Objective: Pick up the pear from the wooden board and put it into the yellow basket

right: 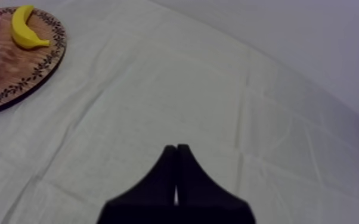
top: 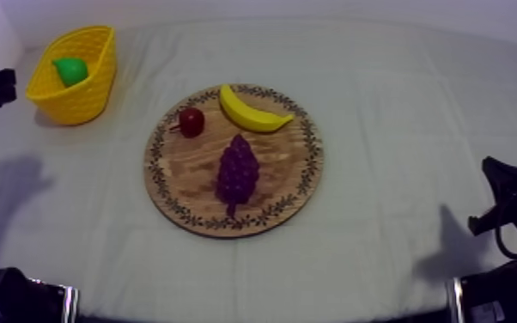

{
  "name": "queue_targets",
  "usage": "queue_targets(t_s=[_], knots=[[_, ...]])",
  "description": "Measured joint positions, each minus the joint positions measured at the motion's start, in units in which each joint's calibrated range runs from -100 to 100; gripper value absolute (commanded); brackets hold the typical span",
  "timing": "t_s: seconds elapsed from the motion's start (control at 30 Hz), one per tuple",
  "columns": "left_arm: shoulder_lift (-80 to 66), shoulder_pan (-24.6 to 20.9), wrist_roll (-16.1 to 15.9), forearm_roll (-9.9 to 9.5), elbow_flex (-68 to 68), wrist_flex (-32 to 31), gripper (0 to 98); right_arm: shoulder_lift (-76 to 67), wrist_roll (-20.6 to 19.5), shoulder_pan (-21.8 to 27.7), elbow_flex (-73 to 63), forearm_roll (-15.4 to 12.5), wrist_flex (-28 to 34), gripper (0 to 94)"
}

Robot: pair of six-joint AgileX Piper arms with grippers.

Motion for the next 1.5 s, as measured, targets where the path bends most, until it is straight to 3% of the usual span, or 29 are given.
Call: queue_targets(t_s=[0.2,0.43,0.93,1.07,1.3,1.5], knots=[[-6.21,0.42,0.38,0.61,6.81,-5.76,18.6,0.00,0.00,0.00,0.00,0.00,0.00,0.2],[-13.40,0.76,-1.12,2.44,15.42,-11.98,2.5,0.00,0.00,0.00,0.00,0.00,0.00,0.2],[-31.47,2.51,-2.71,2.64,30.67,-21.68,0.0,0.00,-0.03,0.00,0.00,0.00,0.00,0.2],[-37.27,3.32,-3.55,1.59,35.69,-24.49,0.0,0.00,-0.03,0.00,0.00,0.00,0.00,0.2],[-46.69,3.65,-1.75,-0.54,45.61,-29.51,0.0,0.00,-0.03,0.00,0.00,0.00,0.00,0.2],[-54.50,4.17,2.85,-5.01,50.24,-26.79,0.0,0.00,0.00,0.00,0.00,0.00,0.00,0.2]])
